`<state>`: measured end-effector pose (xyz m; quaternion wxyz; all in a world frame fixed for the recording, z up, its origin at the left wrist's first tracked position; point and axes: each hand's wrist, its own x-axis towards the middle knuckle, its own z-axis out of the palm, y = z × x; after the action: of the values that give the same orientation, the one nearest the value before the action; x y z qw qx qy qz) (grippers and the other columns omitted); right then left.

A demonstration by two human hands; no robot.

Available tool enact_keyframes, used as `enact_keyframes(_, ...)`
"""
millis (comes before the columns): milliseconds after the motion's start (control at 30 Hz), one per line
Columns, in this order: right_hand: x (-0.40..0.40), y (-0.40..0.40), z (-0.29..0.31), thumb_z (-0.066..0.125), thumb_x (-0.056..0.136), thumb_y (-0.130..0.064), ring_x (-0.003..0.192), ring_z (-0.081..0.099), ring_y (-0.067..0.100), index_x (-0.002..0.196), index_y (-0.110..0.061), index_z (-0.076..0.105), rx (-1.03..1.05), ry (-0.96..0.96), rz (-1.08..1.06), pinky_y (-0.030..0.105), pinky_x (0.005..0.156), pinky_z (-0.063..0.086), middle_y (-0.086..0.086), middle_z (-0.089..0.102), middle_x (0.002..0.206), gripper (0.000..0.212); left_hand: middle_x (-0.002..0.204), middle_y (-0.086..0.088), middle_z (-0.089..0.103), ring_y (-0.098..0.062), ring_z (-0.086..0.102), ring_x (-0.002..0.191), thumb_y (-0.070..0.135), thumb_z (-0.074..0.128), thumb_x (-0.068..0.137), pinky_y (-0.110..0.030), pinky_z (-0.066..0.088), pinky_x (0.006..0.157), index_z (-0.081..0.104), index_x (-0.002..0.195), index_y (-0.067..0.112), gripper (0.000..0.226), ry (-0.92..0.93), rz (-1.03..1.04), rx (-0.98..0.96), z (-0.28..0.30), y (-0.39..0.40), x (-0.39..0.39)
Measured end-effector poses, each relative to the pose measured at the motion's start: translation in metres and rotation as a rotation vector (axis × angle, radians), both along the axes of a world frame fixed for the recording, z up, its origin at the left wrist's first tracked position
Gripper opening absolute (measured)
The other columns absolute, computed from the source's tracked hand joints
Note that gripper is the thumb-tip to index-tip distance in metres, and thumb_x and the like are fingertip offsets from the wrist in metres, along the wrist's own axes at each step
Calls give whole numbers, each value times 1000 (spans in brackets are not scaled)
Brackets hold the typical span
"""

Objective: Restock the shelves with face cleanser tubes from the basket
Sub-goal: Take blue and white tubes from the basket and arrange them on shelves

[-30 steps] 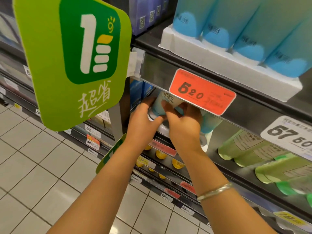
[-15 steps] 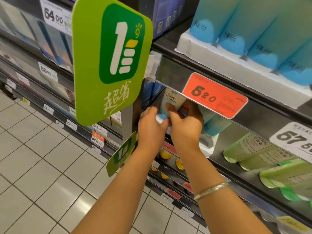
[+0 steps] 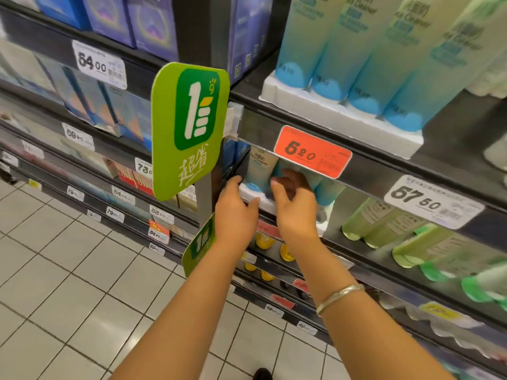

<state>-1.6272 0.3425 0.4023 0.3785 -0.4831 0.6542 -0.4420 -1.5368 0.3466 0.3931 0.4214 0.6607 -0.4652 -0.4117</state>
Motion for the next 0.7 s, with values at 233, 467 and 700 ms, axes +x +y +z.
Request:
enact_keyframes(233, -39, 89, 3, 50, 94, -16, 67, 57, 12, 83, -17, 56, 149, -185, -194, 30, 69, 51, 0, 60, 76, 13, 83, -4, 67, -24, 63, 84, 12, 56, 86, -26, 52, 78, 66, 86, 21, 13, 22, -202, 93, -1, 62, 9)
enact_keyframes(467, -102, 221, -10, 50, 95, -17, 64, 55, 11, 86, -13, 59, 254, -276, -475, 16, 56, 46, -1, 60, 72, 13, 84, -3, 65, -15, 59, 76, 12, 59, 88, -26, 48, 68, 63, 83, 24, 13, 78, -506, 278, -3, 112, -34)
enact_keyframes(700, -173, 379, -28, 50, 95, -18, 64, 56, 11, 79, -19, 55, 302, -490, -860, 22, 60, 43, 0, 61, 75, 17, 78, -2, 62, -13, 57, 71, 7, 56, 90, -27, 49, 66, 61, 89, 14, 9, 43, -845, 406, -18, 197, -142)
